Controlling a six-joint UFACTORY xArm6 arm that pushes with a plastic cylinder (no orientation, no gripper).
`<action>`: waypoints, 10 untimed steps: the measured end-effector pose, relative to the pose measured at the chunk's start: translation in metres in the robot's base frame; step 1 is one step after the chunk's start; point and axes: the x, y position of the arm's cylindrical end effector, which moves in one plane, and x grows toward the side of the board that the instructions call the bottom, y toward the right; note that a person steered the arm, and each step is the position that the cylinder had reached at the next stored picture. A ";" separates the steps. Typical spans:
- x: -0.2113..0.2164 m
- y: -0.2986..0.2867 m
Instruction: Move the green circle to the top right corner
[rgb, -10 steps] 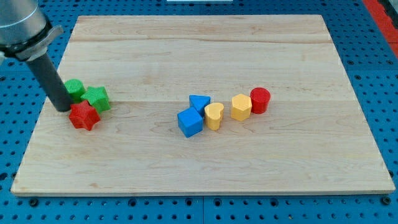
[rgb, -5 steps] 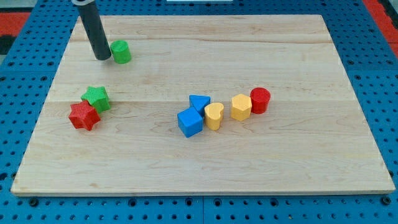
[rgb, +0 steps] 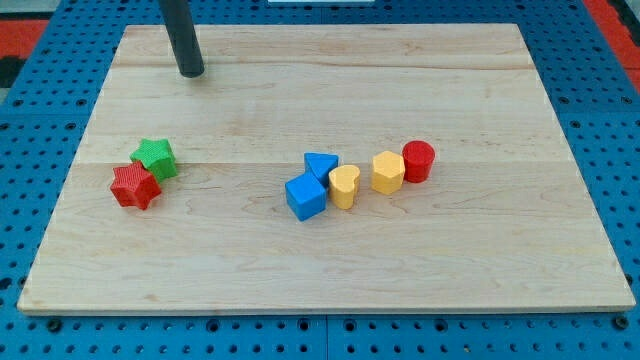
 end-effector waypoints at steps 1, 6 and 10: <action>0.000 0.000; 0.022 -0.001; -0.032 0.024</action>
